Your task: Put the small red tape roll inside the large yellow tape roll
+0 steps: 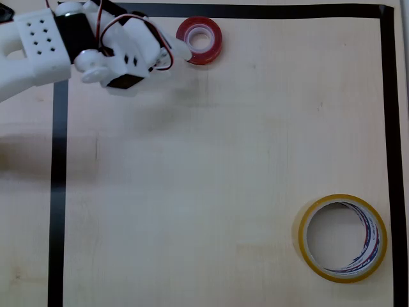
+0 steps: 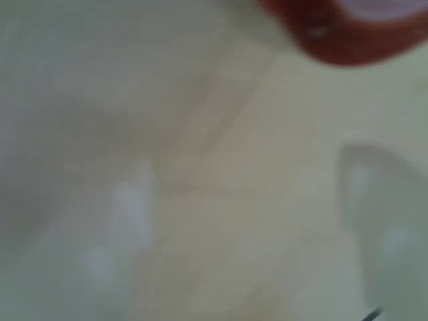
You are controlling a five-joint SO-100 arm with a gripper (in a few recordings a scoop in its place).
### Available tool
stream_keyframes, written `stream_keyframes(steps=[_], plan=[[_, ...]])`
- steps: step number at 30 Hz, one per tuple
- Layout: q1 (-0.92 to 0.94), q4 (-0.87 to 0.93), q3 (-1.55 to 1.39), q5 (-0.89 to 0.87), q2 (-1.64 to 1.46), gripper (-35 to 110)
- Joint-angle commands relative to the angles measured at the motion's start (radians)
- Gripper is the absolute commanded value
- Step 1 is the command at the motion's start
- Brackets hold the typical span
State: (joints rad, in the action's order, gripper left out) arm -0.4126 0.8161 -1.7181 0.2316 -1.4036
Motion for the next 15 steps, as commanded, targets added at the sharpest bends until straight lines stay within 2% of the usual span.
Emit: stream_keyframes(steps=[1,5,15], plan=[[-0.043,0.032,0.124,0.041,-0.026,15],[-0.054,0.140,0.264,0.067,0.069,15],[-0.081,0.235,0.426,0.103,0.201,16]])
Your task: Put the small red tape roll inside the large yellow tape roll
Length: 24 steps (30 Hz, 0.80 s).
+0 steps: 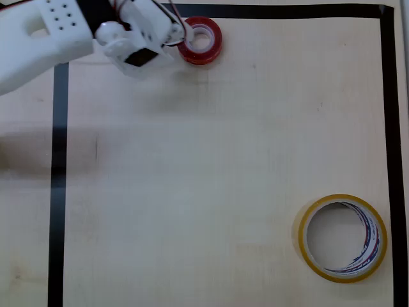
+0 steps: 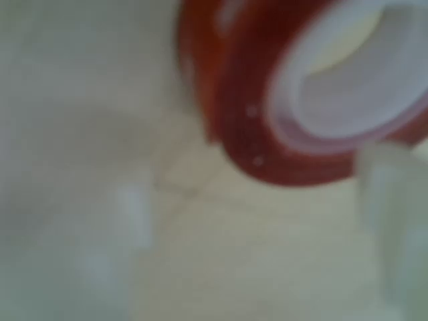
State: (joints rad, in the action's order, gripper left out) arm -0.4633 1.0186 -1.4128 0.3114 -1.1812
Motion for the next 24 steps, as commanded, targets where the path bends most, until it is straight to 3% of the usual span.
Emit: stream_keyframes(steps=[1,24], plan=[[-0.034,0.032,0.129,0.023,-0.015,16],[-0.034,0.037,0.201,0.038,0.137,14]])
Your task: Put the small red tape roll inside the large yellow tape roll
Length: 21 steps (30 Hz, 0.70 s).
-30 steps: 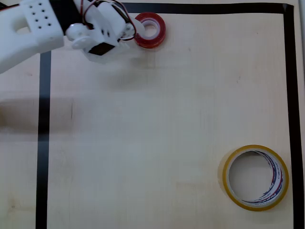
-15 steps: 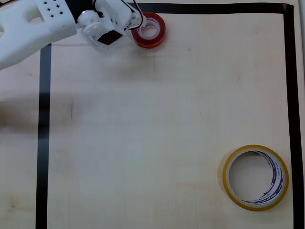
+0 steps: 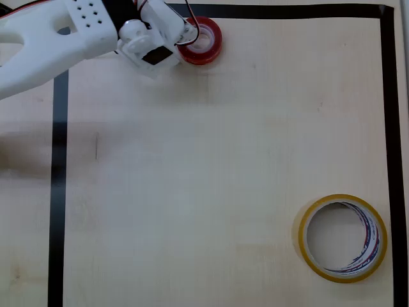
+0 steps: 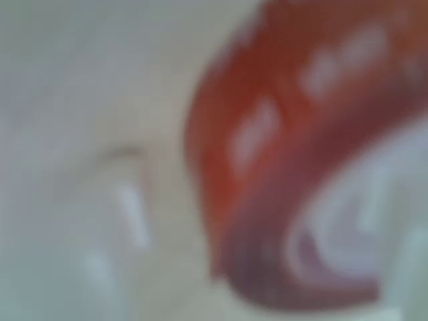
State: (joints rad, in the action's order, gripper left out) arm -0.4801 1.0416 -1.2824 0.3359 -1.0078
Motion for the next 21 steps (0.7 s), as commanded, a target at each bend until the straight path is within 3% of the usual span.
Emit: stream_keyframes(steps=[1,6,21], plan=[[-0.017,0.014,0.071,0.014,-0.032,13],[-0.017,0.015,0.080,0.008,-0.014,0],[0.098,0.061,0.112,-0.011,-0.209,0]])
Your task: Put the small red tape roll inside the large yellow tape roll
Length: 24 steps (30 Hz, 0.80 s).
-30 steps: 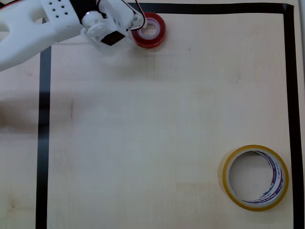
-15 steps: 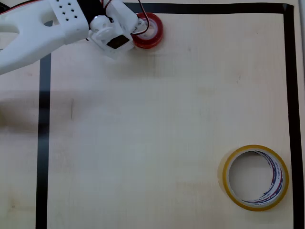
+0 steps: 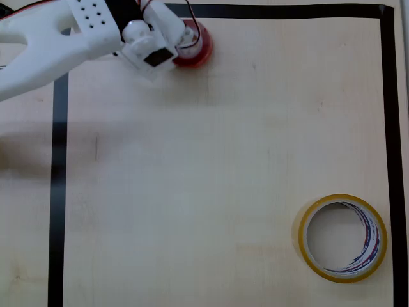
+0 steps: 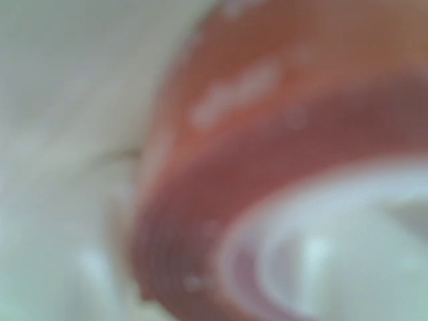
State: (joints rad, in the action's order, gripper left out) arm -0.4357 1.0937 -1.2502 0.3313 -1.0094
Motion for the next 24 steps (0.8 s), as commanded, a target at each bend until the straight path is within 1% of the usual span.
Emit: stream_keyframes(steps=[1,10,14,20,24], plan=[[0.072,0.009,0.095,-0.006,-0.213,0],[0.235,0.017,0.299,-0.006,-0.215,0],[0.288,-0.012,0.342,-0.011,-0.249,0],[0.370,-0.110,0.342,-0.046,-0.319,0],[0.397,-0.275,0.235,-0.061,-0.385,0]])
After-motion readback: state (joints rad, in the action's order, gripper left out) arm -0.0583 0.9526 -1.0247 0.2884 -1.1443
